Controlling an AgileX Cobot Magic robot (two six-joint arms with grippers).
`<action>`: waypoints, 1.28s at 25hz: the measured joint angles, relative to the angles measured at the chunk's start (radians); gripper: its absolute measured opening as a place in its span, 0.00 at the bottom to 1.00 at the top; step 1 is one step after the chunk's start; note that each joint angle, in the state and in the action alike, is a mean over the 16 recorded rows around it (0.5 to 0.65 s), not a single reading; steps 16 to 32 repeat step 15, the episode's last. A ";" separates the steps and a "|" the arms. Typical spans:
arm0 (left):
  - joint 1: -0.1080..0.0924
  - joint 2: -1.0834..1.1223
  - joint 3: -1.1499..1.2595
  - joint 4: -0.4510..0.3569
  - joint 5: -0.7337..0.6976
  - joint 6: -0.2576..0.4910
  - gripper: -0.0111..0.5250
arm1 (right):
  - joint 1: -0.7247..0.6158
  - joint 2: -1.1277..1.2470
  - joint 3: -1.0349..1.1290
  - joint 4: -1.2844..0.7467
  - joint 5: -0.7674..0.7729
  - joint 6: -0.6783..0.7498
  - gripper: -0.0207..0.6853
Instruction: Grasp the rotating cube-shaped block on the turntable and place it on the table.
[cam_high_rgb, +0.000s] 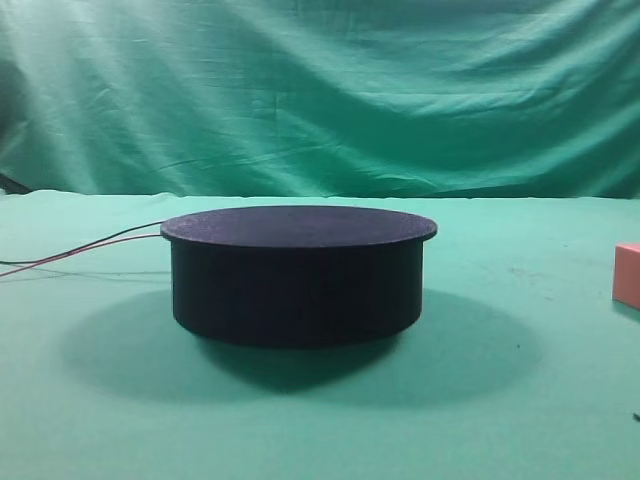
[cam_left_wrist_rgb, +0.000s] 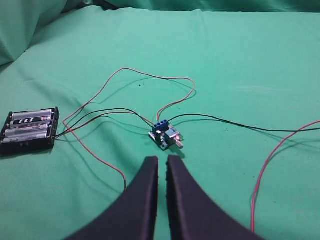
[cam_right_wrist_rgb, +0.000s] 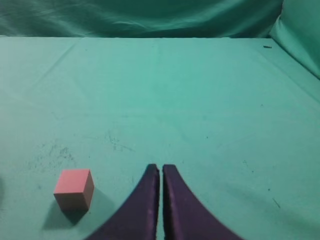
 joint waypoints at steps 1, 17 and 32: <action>0.000 0.000 0.000 0.000 0.000 0.000 0.02 | 0.000 0.000 0.000 0.000 0.000 0.000 0.03; 0.000 0.000 0.000 0.000 0.000 0.000 0.02 | 0.000 -0.001 0.001 0.000 -0.001 0.000 0.03; 0.000 0.000 0.000 0.000 0.000 0.000 0.02 | 0.000 -0.001 0.001 0.000 -0.001 0.000 0.03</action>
